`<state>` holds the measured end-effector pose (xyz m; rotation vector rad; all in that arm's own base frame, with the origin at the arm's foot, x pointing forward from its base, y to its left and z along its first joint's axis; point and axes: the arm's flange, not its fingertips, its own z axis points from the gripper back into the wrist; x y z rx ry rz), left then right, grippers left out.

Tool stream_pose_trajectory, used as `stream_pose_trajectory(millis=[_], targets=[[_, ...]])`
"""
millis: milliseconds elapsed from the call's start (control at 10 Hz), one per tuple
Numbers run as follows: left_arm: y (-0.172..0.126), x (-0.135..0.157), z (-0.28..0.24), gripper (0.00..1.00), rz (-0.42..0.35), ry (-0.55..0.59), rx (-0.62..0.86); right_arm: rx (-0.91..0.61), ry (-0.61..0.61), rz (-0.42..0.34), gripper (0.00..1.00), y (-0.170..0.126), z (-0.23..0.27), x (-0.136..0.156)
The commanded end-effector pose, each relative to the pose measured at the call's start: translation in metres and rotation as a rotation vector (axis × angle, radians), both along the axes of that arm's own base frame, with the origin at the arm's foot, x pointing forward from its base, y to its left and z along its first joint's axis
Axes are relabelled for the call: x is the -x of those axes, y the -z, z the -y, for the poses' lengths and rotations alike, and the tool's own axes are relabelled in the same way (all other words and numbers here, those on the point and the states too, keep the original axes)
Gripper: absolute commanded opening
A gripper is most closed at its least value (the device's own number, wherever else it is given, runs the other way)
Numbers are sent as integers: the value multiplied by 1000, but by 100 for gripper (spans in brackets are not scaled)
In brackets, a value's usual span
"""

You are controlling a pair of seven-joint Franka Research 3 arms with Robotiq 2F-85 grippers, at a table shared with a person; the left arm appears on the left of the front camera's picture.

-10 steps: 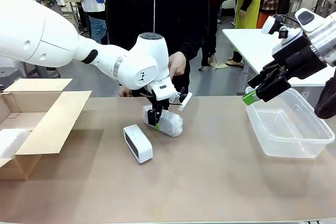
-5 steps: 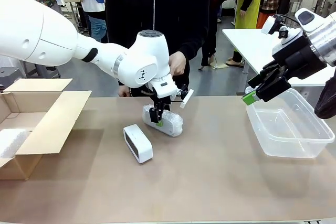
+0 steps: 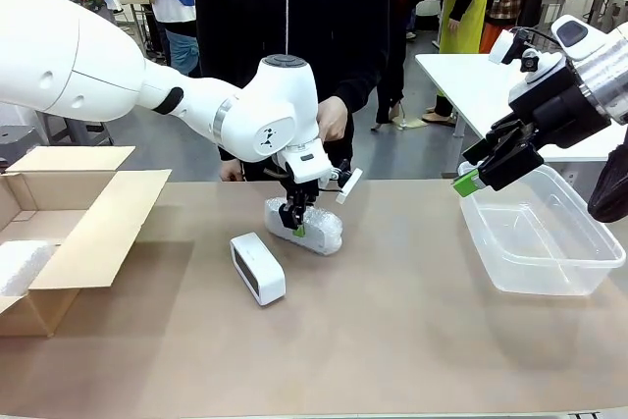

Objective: Separate and place wrapped and unwrapped clocks.
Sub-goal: Pick up the Digital clock indicated by the person.

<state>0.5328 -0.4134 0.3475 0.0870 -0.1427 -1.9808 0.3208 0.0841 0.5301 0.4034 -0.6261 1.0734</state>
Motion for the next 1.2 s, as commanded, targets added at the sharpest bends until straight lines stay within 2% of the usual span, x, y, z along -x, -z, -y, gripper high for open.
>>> stream_pose_trajectory(millis=[0, 100, 300, 600, 800, 900, 1100], targets=[[-13, 1, -3, 36, -21, -10, -4, -28, -10, -7, 100, 1, -1, -1], [-27, 4, -5, 2, -35, -15, 6, -28, -10, -7, 100, 1, -1, -1], [-69, 14, -11, 2, -33, -44, 21, -28, -10, -7, 100, 1, -1, -1], [-169, 46, -25, 2, -65, -137, 72, -28, -10, -7, 100, 1, -1, -1], [-222, 66, -37, 2, -40, -207, 89, -28, -10, -7, 100, 1, -1, -1], [-246, 77, -43, 2, -18, -204, 109, -28, -10, -7, 100, 1, -1, -1], [-280, 96, -53, 2, 42, -234, 147, -28, -10, -7, 100, 1, -1, -1]])
